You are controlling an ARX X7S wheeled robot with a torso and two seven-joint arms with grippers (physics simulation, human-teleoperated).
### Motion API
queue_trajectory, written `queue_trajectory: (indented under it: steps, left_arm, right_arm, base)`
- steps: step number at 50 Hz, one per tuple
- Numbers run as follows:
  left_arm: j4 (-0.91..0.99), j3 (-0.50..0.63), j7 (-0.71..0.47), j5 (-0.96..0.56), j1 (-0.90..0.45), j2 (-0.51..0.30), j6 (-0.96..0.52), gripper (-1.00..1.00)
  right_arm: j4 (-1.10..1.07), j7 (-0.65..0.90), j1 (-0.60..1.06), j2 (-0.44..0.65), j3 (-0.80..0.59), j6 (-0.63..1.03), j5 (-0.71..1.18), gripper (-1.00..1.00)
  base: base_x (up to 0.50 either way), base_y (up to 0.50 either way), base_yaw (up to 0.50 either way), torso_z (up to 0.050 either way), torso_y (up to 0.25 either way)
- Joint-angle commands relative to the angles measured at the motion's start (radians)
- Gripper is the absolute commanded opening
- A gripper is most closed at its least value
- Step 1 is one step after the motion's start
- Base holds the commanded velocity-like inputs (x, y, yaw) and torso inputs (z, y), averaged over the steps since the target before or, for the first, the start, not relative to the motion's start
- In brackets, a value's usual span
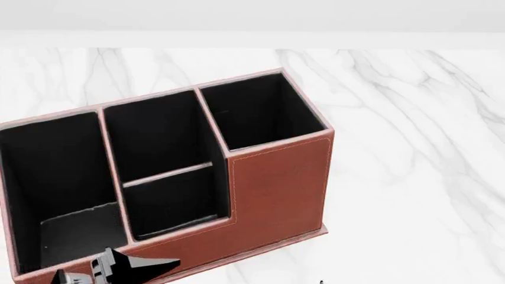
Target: Pick up the book and place it in the back compartment of the caddy.
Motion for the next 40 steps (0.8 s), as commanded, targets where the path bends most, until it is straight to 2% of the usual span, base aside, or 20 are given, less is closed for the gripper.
queue_trajectory:
  steps: [1,40]
  left_arm:
    - [-0.017,0.022,0.004,0.016,-0.021,0.029,-0.01,1.0]
    - [-0.201,0.084,0.037,0.068,-0.103,0.156,-0.005,1.0]
  right_arm:
    - [-0.004,0.005,0.0,0.004,-0.002,0.003,0.0,1.0]
    - [-0.006,0.021,0.001,0.013,-0.013,0.004,-0.004,1.0]
  base:
    - [0.0,0.0,0.0,0.0,0.0]
    - [0.0,0.0,0.0,0.0,0.0]
